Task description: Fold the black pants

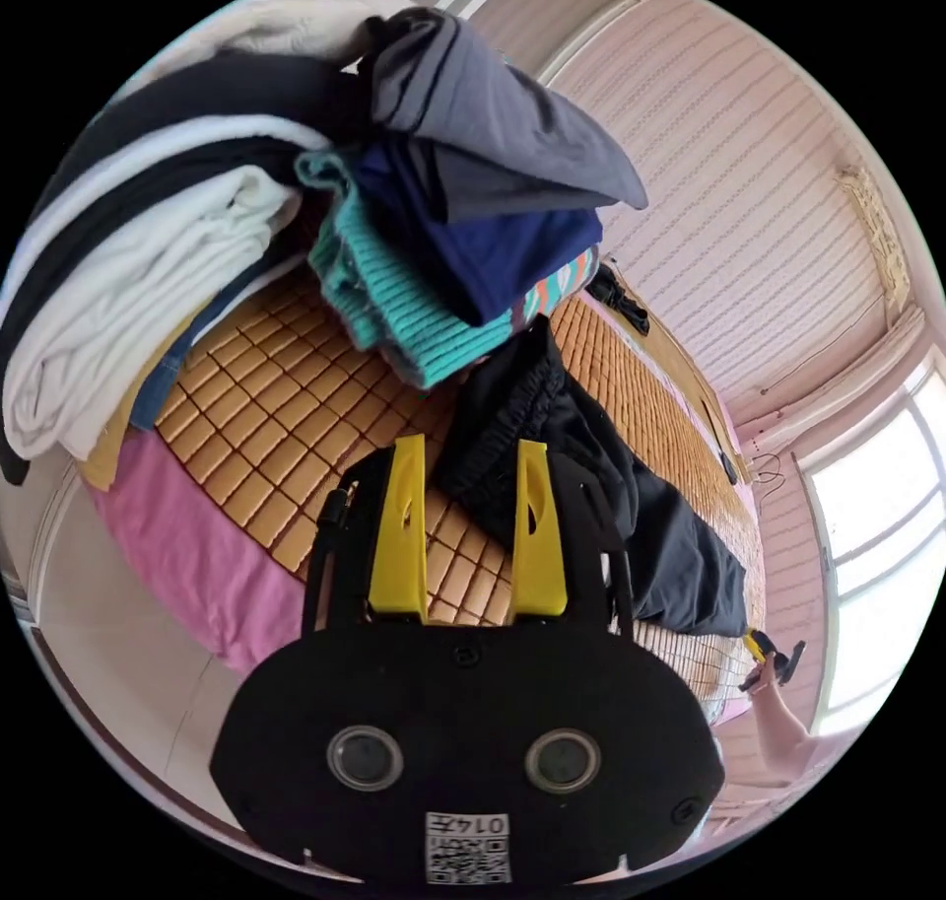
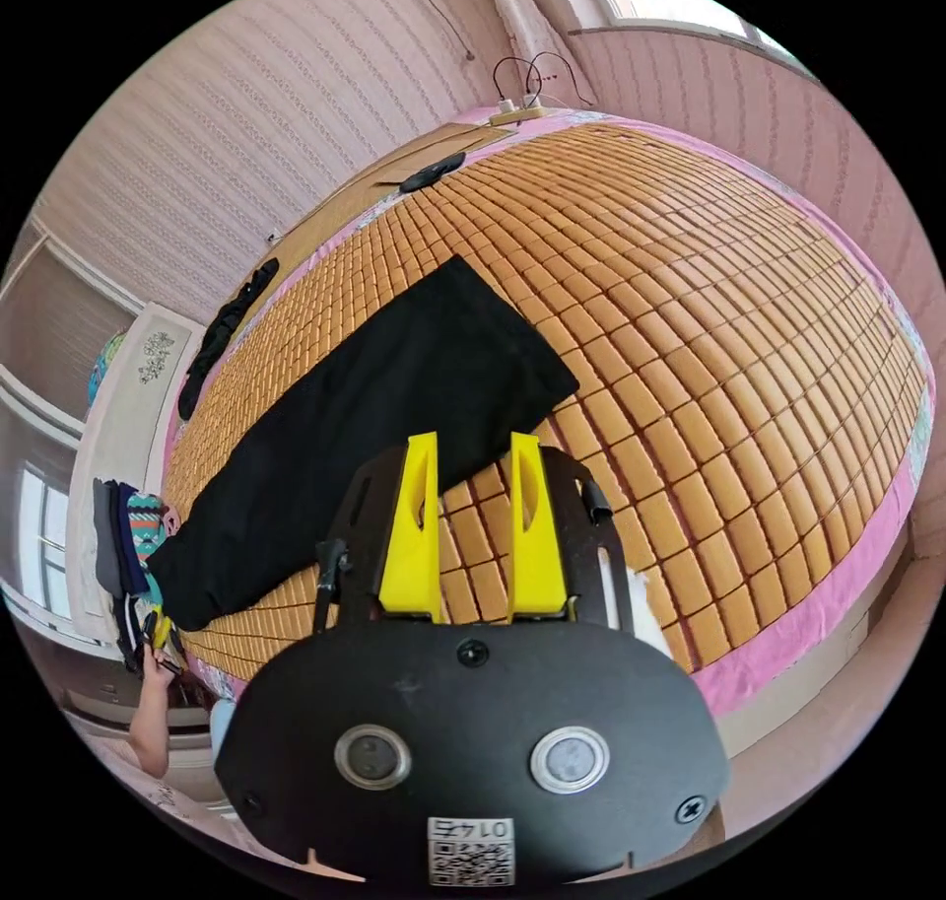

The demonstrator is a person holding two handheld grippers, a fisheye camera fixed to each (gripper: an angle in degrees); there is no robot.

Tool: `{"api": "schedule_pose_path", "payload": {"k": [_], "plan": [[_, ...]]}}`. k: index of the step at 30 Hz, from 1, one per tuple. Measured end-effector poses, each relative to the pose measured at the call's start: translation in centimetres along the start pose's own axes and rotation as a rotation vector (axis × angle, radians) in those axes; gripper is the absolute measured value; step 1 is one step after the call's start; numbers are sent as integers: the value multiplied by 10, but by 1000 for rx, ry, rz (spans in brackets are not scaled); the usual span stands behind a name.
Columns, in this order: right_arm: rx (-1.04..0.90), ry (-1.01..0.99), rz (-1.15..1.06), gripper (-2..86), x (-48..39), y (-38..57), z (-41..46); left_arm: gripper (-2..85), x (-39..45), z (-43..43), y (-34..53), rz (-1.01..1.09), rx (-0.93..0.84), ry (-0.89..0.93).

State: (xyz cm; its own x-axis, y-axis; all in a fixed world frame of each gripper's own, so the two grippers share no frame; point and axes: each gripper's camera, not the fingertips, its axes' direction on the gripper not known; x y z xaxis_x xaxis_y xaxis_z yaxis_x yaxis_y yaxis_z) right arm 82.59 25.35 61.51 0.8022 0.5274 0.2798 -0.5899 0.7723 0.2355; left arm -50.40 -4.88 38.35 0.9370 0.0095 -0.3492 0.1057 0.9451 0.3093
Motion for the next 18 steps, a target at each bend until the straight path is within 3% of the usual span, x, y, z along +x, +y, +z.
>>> {"api": "schedule_pose_path", "payload": {"k": [6,11,18], "plan": [[128,-226,218,82,41,0,5,153,34,45,-4,34,-79,32],[158,-399,357,30,64,-7,16,79,79,81,-15,165,-210,-201],[103,-367,336,6,84,-5,-9,47,111,76,-9,278,-232,-260]]}}
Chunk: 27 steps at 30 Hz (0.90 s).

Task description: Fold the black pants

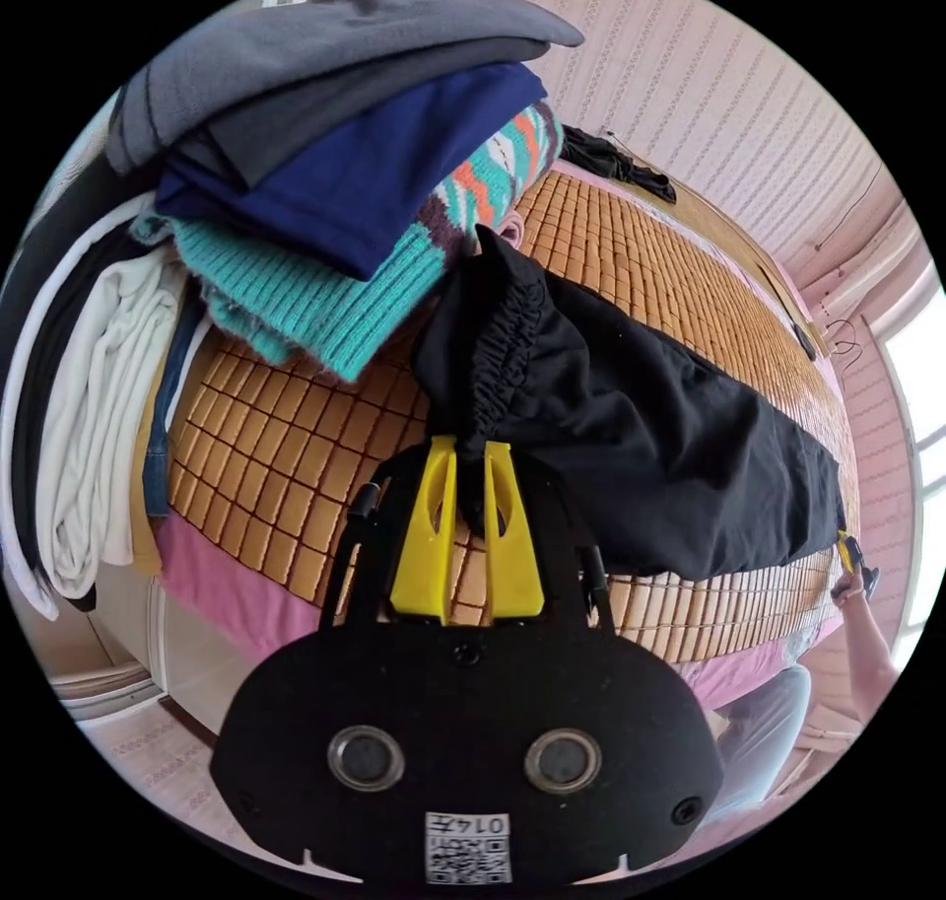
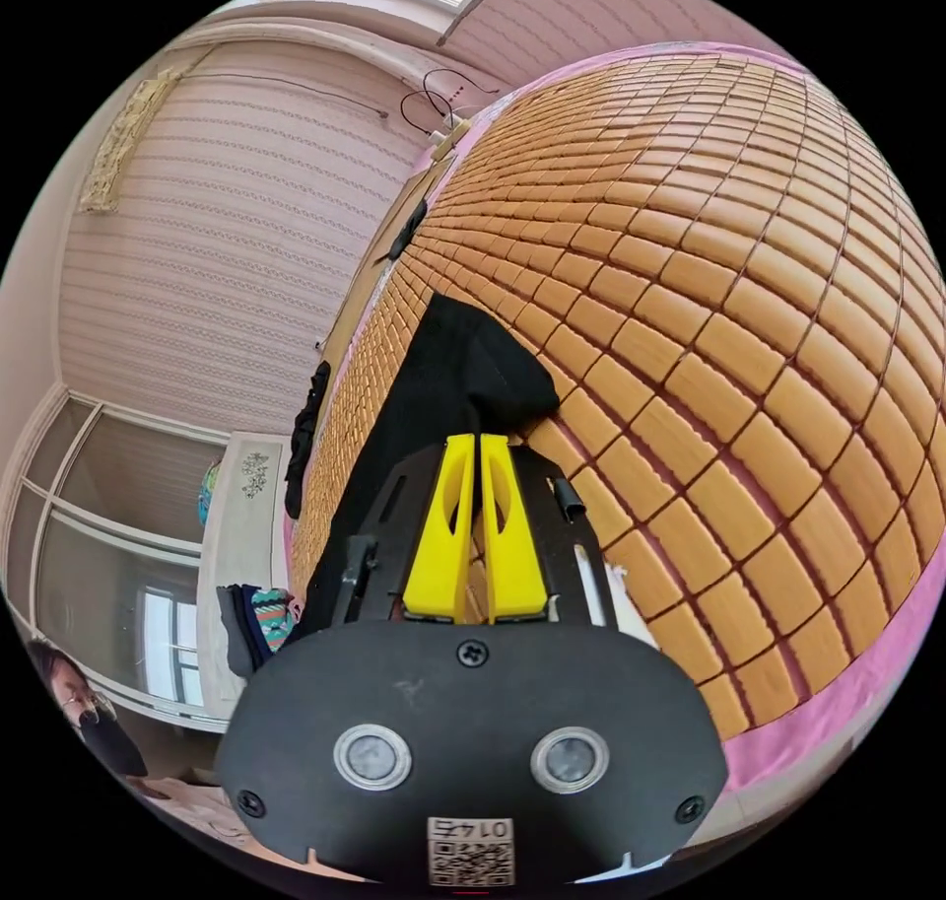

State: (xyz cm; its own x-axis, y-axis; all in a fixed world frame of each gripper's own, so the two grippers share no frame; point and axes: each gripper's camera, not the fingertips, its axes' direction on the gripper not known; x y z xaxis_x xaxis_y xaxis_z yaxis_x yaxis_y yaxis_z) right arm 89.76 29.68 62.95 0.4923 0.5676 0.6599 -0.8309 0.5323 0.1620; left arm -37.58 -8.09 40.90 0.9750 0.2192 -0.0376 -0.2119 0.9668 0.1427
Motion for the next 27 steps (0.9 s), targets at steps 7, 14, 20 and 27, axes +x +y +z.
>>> {"api": "schedule_pose_path", "payload": {"k": [7,14,20,27], "plan": [[-108,-59,-1,3,29,44,-63,47,-5,-18,58,31,-57,-19],[-238,151,-32,7,38,119,-145,74,-29,-52,132,-12,-58,36],[-117,399,-201,22,-4,113,-190,45,7,-134,151,193,131,-119],[-189,516,-551,64,-95,88,-100,54,218,-118,121,858,189,5]]}}
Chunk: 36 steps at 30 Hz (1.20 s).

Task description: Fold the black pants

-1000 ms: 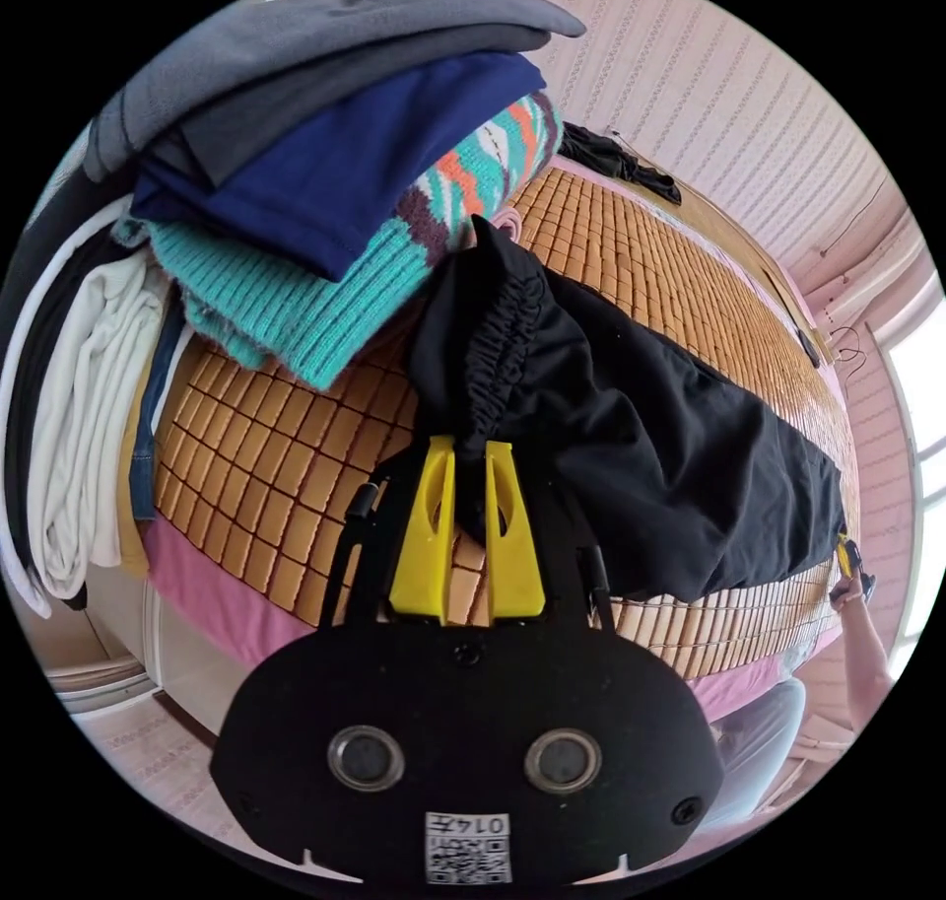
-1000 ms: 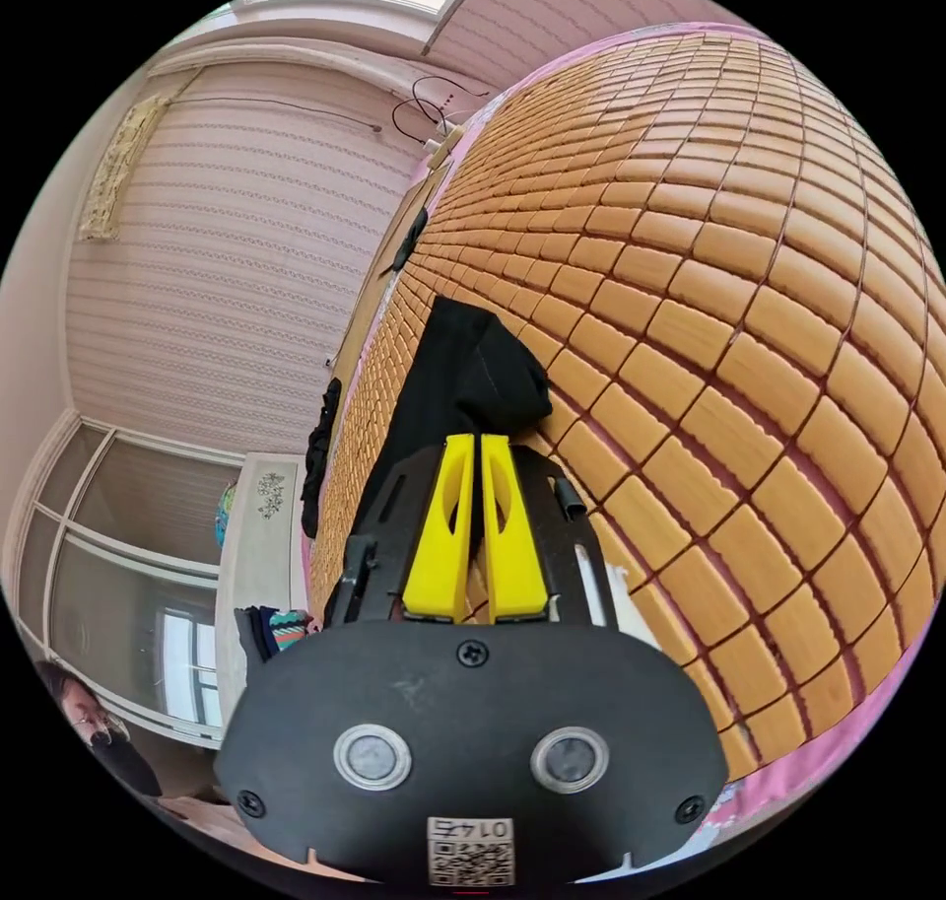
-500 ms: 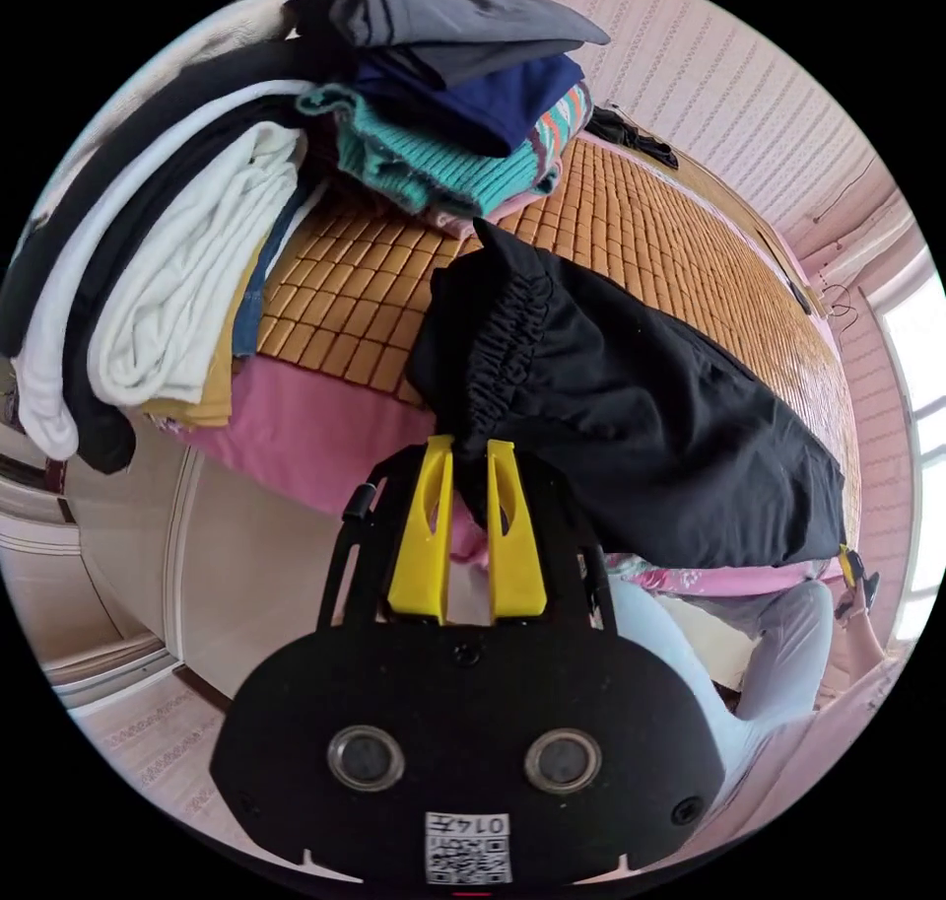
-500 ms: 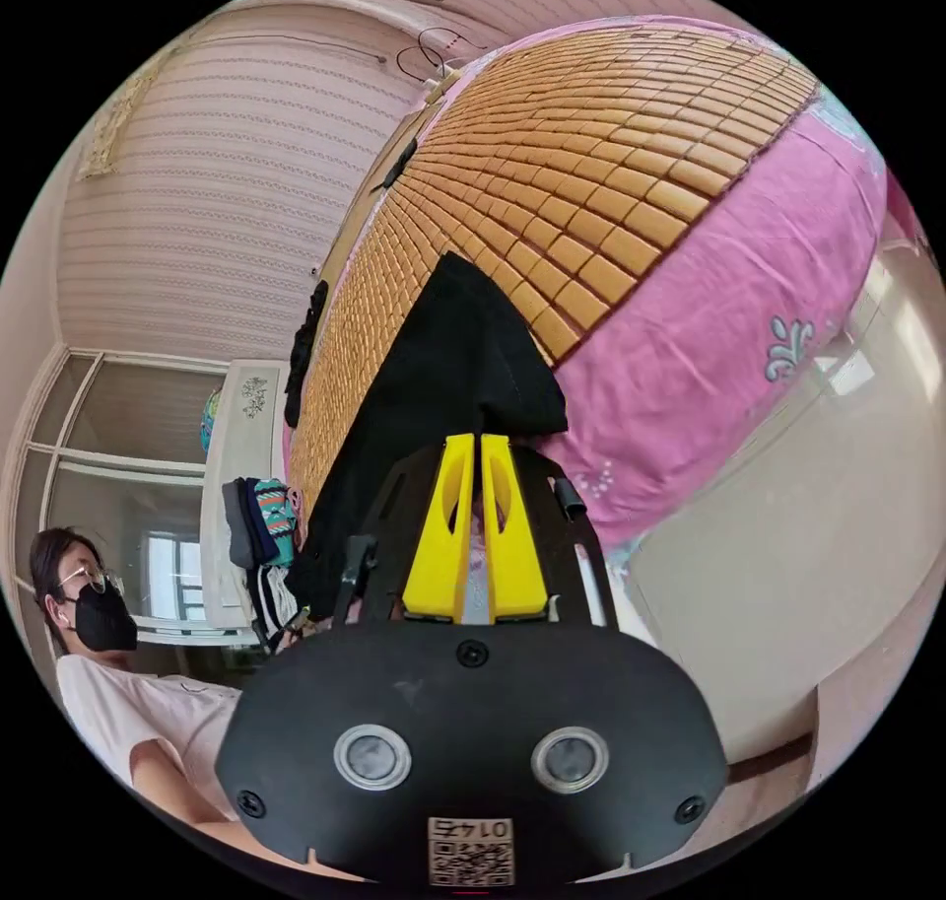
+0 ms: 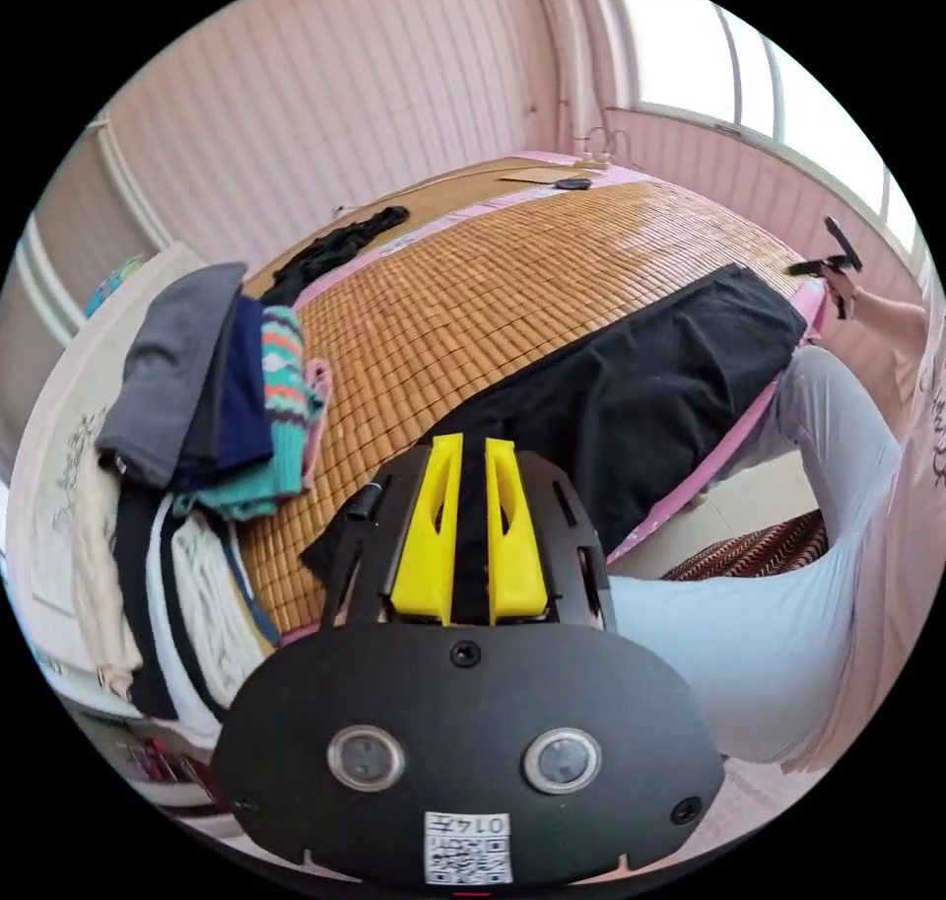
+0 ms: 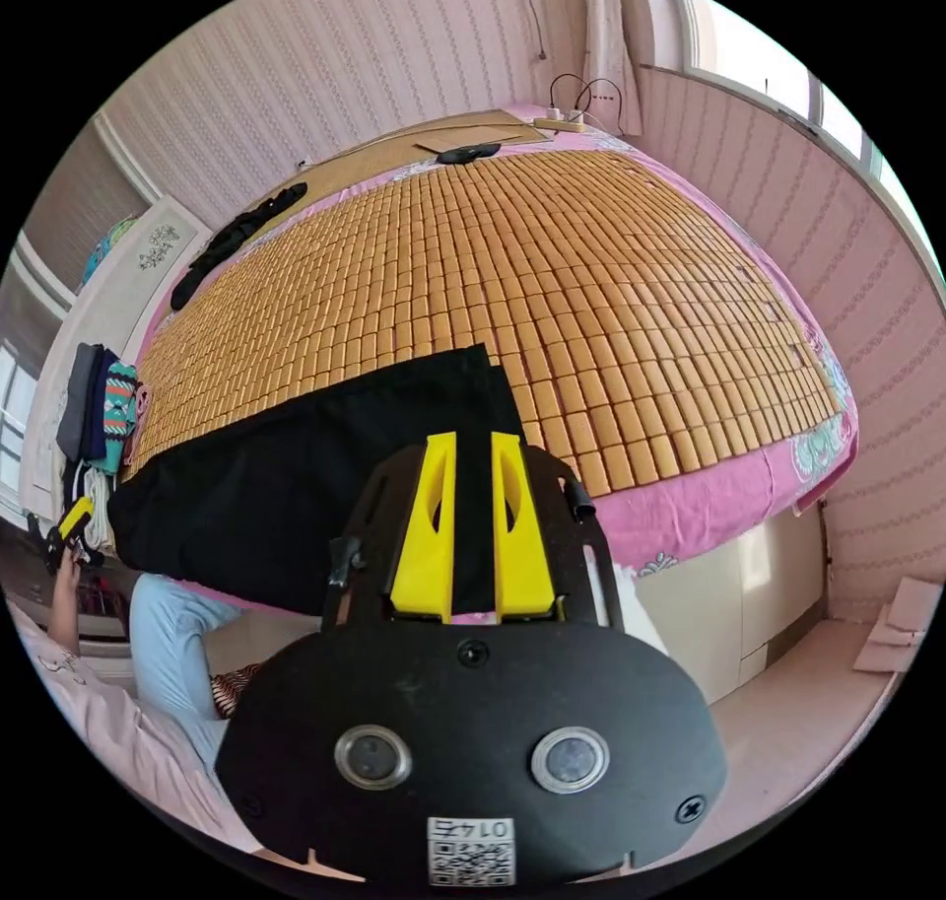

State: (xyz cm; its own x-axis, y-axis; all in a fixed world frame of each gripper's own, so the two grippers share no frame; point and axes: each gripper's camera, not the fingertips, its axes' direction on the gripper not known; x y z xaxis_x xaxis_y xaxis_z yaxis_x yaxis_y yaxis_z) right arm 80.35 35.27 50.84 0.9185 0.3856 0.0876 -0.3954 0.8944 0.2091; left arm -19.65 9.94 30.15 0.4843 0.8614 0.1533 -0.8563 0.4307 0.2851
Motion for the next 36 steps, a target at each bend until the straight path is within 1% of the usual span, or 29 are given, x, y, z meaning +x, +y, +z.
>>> {"api": "schedule_pose_path", "payload": {"k": [1,3,7,9,10,11,12,13,14,16,20,23,27,30,31,33,36], "plan": [[2,-5,-30,71,-11,-13,11,57,23,19,-27,71,36,52],[-11,13,-54,80,-22,-30,27,64,54,55,-63,165,35,124],[-79,112,-14,87,-23,-57,62,80,99,137,-127,207,-76,223],[-137,87,6,66,-17,-62,75,75,113,166,-142,205,-147,235],[-139,12,16,44,-13,-62,75,65,122,183,-147,213,-218,229],[-124,-23,35,29,-9,-60,70,46,125,190,-148,214,-257,220],[-113,-35,37,25,-9,-59,66,8,130,187,-150,232,-223,223],[-80,-61,29,18,-8,-54,57,1,134,184,-152,249,-227,216],[-48,-77,15,14,-9,-50,46,-3,135,181,-152,254,-223,208],[-5,-85,-13,10,-13,-44,27,-8,139,159,-149,275,-159,189],[69,-83,-69,9,-22,-39,-9,-9,135,126,-151,254,-113,202],[50,-108,-64,12,-24,-52,-8,-10,126,112,-157,203,-95,214],[-11,-100,-37,26,-27,-76,26,-8,123,144,-167,178,-163,171],[-65,-28,38,34,-21,-82,63,-7,114,198,-159,34,-295,214],[-74,-64,59,36,-18,-79,66,-7,110,202,-150,4,-242,253],[-28,-125,69,40,-12,-64,54,-7,105,199,-140,-35,-195,276],[33,-98,128,45,3,-20,30,-3,104,194,-127,-40,-157,271]]}}
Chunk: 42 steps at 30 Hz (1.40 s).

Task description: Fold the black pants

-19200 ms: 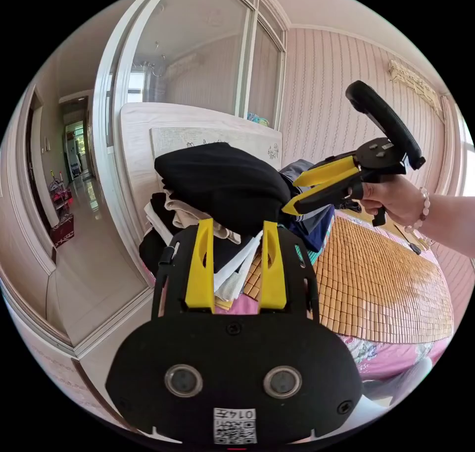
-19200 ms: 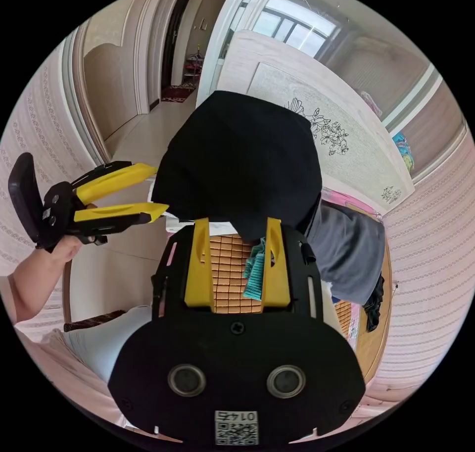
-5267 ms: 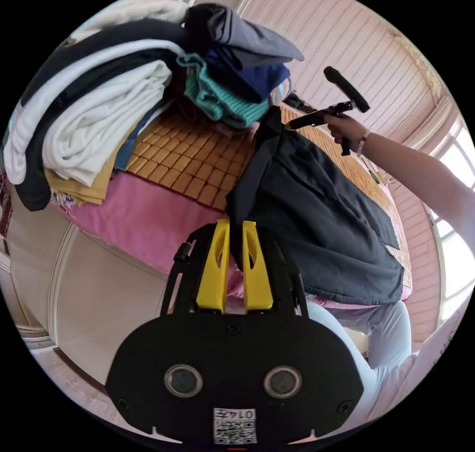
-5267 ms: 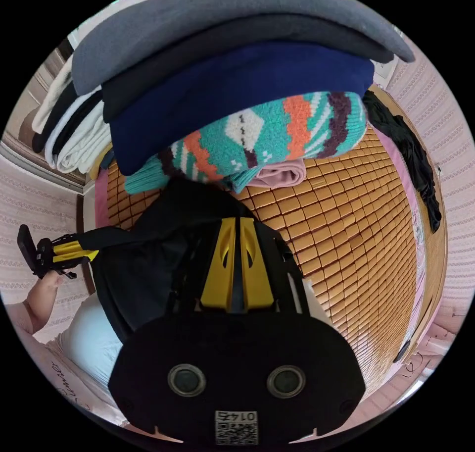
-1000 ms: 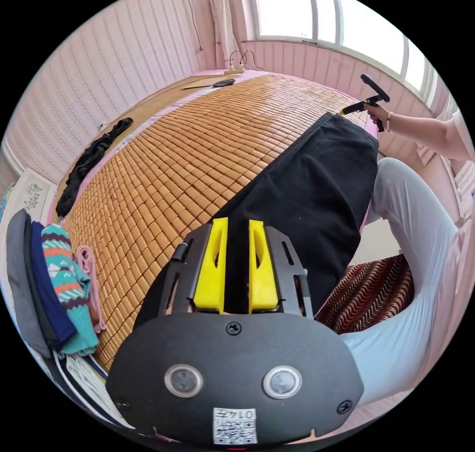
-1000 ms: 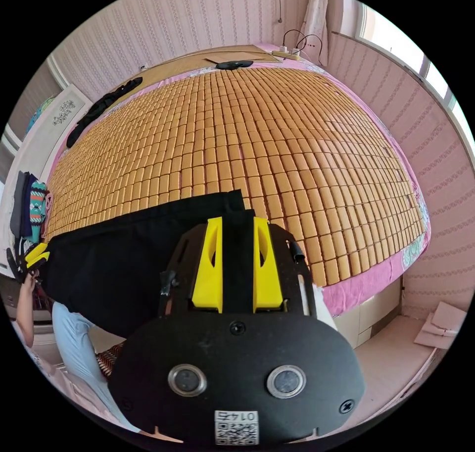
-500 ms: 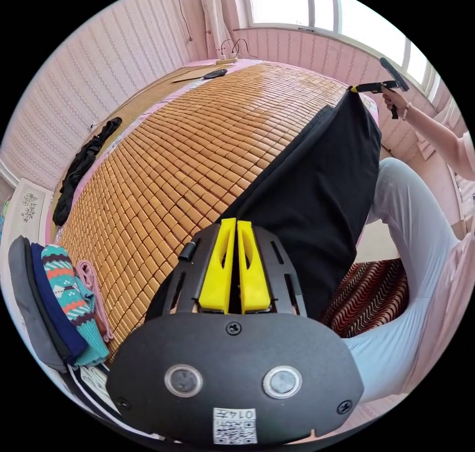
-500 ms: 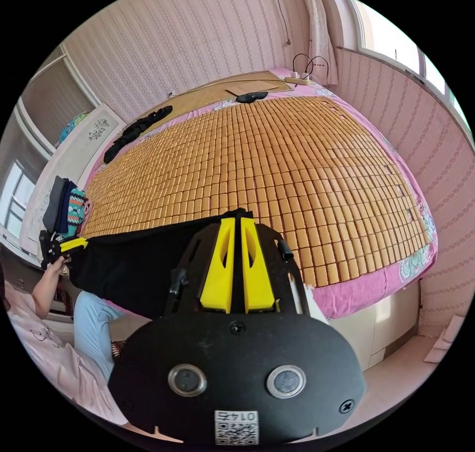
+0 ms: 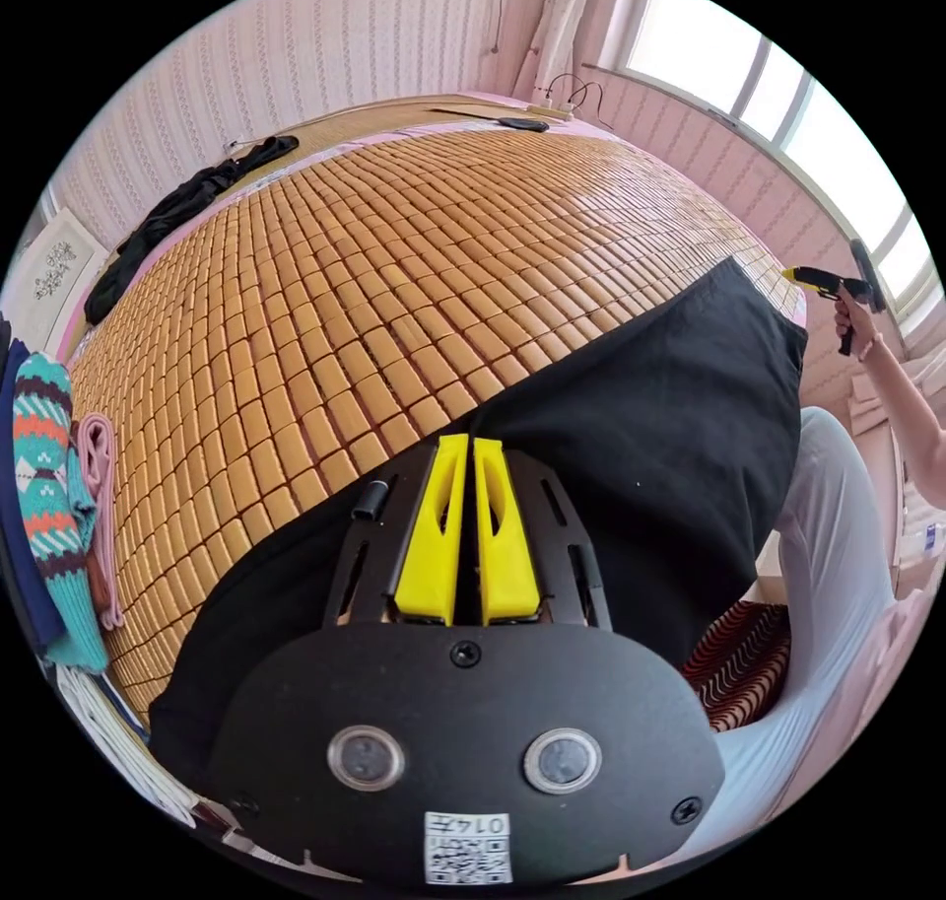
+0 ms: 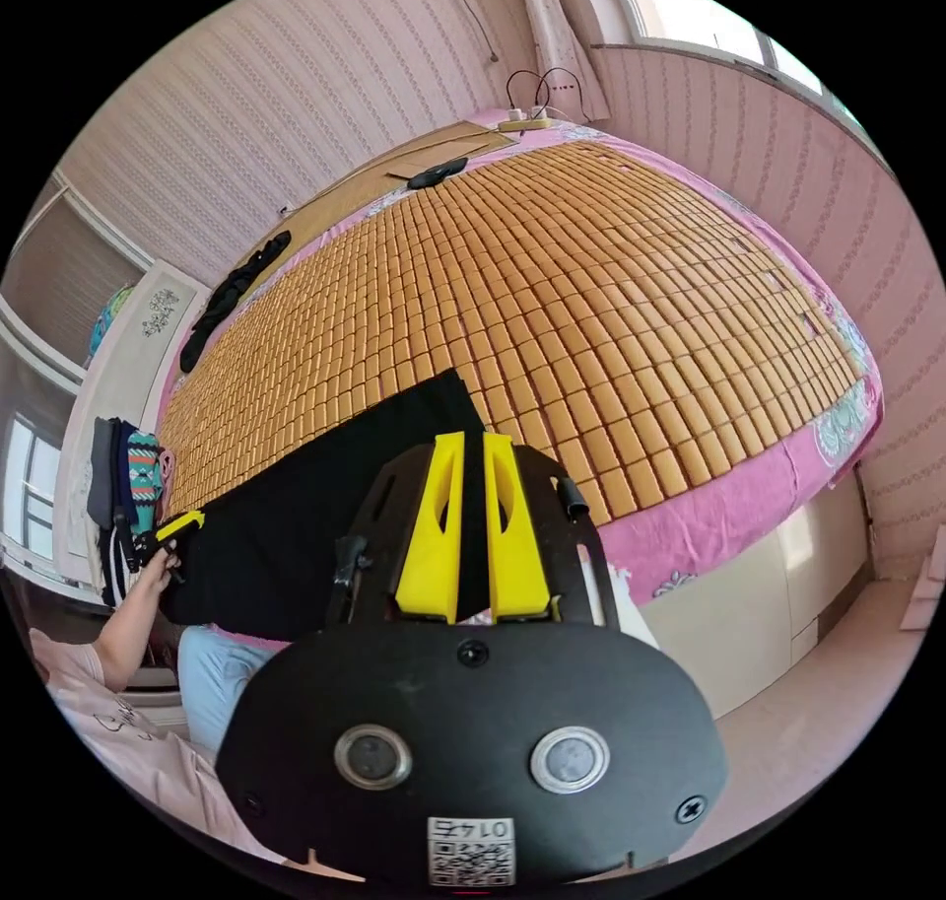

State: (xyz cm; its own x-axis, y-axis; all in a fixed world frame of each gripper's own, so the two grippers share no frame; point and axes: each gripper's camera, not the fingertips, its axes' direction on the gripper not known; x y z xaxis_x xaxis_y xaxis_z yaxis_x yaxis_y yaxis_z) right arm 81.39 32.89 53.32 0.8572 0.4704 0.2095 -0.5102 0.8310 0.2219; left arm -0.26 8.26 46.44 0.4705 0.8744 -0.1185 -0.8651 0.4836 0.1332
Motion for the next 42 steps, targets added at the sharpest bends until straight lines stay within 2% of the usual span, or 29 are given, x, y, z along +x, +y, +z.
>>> {"api": "schedule_pose_path", "payload": {"k": [5,8,9,14,20,24,27,29,31,33,35,36,37,40,42], "plan": [[-40,-34,215,128,41,85,8,31,2,-10,5,-5,-2,-61],[-52,-192,301,117,55,103,34,40,3,-35,14,-9,47,-90],[-37,-188,310,111,55,104,34,39,4,-47,19,-10,60,-92],[-43,-164,232,21,40,103,43,20,6,-94,52,-34,130,-79],[175,-66,276,5,29,119,21,3,14,-116,94,-78,147,-5],[53,-30,249,1,10,114,45,-1,31,-108,111,-53,115,36],[28,-48,63,-3,-36,100,62,-1,54,-93,118,-8,76,51],[-37,98,-30,-6,-72,89,81,-1,68,-84,123,-2,61,96],[-34,220,-11,-7,-81,89,95,-2,83,-75,130,-13,63,158],[-39,207,-7,-6,-81,92,109,-4,93,-71,133,-6,78,175],[-187,244,-52,-5,-80,94,144,-6,99,-62,137,7,68,144],[-154,238,-77,-5,-81,96,143,-7,101,-51,140,19,24,130],[-146,280,-69,-4,-81,97,145,-8,100,-40,144,25,-41,113],[-279,475,19,-3,-69,92,169,-9,92,-45,159,29,18,136],[-326,505,31,-2,-68,89,177,-9,86,-49,159,6,-1,148]]}}
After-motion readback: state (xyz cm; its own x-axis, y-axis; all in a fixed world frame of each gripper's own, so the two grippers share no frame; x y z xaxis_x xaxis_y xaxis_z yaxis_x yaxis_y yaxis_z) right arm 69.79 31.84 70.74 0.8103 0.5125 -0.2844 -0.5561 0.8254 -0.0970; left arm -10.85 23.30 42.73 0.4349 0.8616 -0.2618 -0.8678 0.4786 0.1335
